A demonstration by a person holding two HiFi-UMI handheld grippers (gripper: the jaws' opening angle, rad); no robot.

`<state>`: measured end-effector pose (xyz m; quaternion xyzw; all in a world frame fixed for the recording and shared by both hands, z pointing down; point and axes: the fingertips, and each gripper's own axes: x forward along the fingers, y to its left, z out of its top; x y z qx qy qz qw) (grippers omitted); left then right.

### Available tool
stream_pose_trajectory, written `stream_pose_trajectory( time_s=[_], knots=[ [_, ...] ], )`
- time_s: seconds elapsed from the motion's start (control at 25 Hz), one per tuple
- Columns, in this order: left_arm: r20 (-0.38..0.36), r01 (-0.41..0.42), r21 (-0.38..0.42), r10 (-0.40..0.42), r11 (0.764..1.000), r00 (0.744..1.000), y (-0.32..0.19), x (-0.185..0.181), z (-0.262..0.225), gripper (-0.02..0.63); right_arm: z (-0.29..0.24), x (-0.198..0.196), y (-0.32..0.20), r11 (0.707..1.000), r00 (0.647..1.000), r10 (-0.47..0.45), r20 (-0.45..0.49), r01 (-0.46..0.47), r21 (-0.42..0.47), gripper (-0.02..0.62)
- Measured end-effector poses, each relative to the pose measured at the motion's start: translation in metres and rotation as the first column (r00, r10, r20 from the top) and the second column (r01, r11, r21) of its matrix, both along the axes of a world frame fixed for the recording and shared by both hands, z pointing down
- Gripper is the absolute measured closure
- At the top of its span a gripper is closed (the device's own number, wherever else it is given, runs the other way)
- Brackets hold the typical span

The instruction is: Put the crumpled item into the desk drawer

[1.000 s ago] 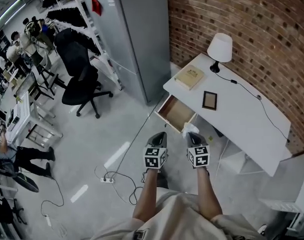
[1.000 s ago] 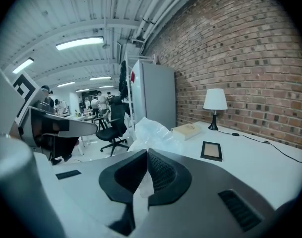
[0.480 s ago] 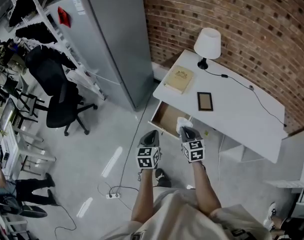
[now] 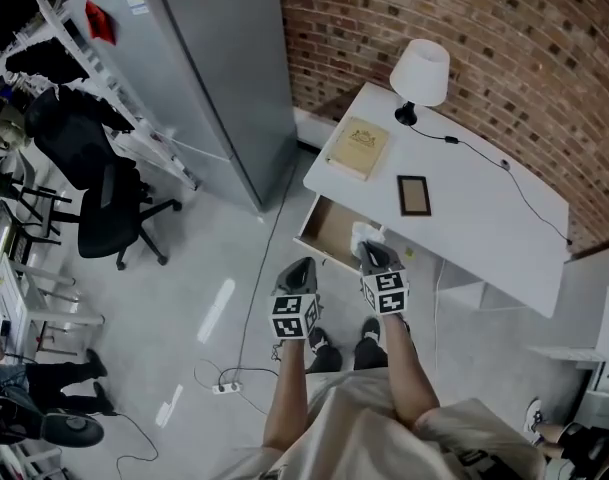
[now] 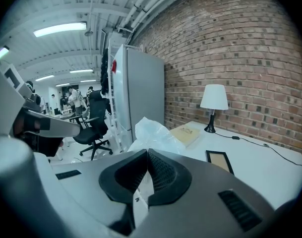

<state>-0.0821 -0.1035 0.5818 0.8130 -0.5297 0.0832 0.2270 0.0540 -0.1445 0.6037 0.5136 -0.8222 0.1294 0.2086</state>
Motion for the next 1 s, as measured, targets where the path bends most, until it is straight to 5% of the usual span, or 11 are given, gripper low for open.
stream_pose_trajectory(
  time_s=[0.44, 1.0],
  knots=[
    [0.018, 0.046, -0.044, -0.045, 0.998, 0.999, -0.035, 0.009, 0.037, 0.589, 0.04, -0.018, -0.074, 0.982, 0.976, -0.188, -0.109, 0.187, -0.023, 0.569],
    [0.029, 0.165, -0.118, -0.162, 0.979, 0.986, -0.062, 0.003, 0.098, 0.589, 0.14, -0.07, -0.11, 0.894, 0.884, -0.44, -0.155, 0.417, -0.161, 0.569]
  ],
)
